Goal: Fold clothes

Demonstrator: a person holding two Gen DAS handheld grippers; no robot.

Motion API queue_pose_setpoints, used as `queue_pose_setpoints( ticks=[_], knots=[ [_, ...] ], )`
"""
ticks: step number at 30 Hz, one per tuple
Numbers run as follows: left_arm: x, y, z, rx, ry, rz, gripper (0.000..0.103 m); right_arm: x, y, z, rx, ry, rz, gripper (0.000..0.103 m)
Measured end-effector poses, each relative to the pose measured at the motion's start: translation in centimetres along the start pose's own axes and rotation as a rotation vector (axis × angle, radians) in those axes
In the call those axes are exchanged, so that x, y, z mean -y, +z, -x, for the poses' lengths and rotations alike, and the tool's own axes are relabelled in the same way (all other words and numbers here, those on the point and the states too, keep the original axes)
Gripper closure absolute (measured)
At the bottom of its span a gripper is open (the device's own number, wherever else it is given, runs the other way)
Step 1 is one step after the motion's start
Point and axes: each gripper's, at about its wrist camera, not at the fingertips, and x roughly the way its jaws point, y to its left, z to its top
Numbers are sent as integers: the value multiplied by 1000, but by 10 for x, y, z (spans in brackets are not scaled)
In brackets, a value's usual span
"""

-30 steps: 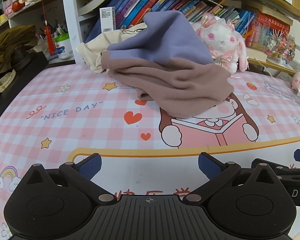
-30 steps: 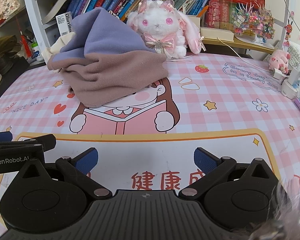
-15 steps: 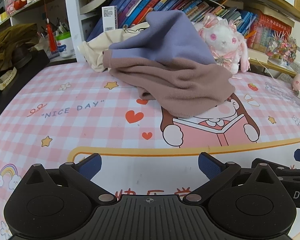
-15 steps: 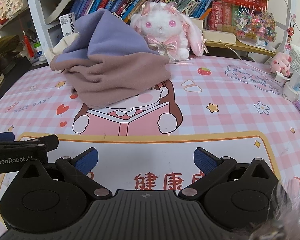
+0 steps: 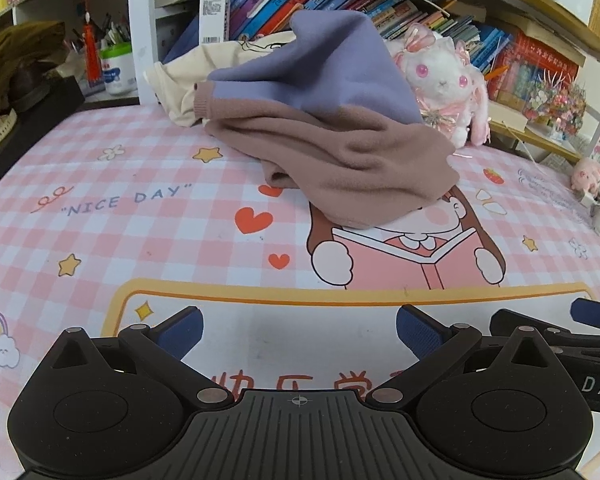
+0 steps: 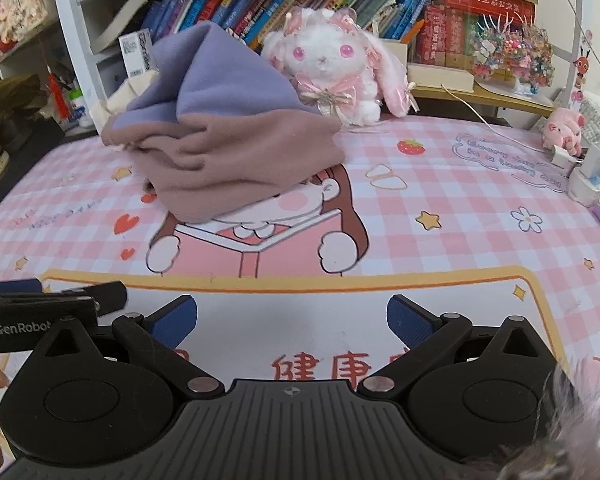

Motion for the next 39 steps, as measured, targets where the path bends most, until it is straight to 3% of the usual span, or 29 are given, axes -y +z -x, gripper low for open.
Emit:
queue_pose_setpoints(
  ticks=[11, 14, 20, 24, 30, 35, 39],
  knots=[
    [15, 0, 1, 45, 33, -35, 0, 14, 2, -7, -26, 59, 0, 0],
    [20, 1, -5, 25, 27, -49, 0, 21, 3, -9, -25, 80, -5, 0],
    [32, 11, -15, 52, 78, -103, 0, 44, 5, -19, -39, 94, -53, 3],
    [44, 25, -32, 74, 82, -190, 0, 63, 5, -25, -63, 112, -94, 14],
    [82, 49, -70, 149, 106, -428, 0, 84, 4, -23, -78, 152, -117, 26],
    [114, 64, -103, 165, 148, -573, 0, 97, 4, -13, -78, 192, -129, 26],
    [117, 81, -122, 166, 183, -569, 2, 103, 6, -4, -58, 205, -126, 26]
  ],
)
